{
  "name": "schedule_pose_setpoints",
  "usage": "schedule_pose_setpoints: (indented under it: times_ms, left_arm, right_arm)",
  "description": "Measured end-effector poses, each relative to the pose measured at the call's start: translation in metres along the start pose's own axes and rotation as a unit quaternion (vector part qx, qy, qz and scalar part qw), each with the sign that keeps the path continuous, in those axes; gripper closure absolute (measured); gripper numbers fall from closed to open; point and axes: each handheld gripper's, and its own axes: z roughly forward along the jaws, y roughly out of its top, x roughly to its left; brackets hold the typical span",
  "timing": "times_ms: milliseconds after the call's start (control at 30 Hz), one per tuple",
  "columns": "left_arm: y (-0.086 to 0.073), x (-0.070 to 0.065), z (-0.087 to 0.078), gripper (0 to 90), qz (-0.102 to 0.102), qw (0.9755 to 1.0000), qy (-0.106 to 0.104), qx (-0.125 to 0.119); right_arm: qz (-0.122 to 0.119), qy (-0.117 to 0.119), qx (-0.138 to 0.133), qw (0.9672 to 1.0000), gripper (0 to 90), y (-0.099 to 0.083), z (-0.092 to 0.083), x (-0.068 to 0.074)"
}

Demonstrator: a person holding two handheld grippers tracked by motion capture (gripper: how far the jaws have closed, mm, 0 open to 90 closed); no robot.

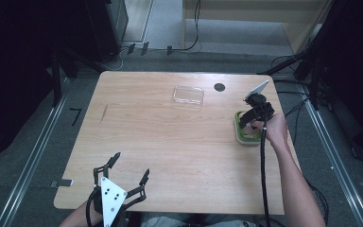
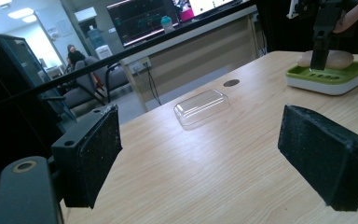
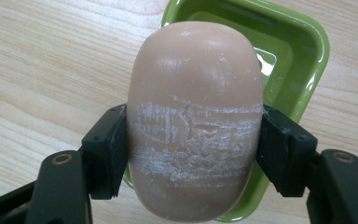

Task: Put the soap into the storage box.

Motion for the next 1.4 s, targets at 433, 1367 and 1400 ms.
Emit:
schedule_pose_setpoints:
  times_ms: [433,1367,1400]
  left_arm:
    - [0.000,0.000,0.000,13.8,0.000,1.0000,0.001,0.000]
    - [0.000,0.000,0.000,13.8,0.000,1.0000,0.000,-0.002]
    - [0.000,0.000,0.000,13.8,-0.001,1.0000,0.001,-0.001]
  right_arm:
    - [0.029,-0.010,-0.007,0.9995,33.0,0.000,0.011,-0.004]
    - [0.071,-0.022,-0.010,0.9972,33.5,-0.002,0.026,-0.009]
    - [0.071,-0.022,-0.009,0.9972,33.9,-0.002,0.026,-0.009]
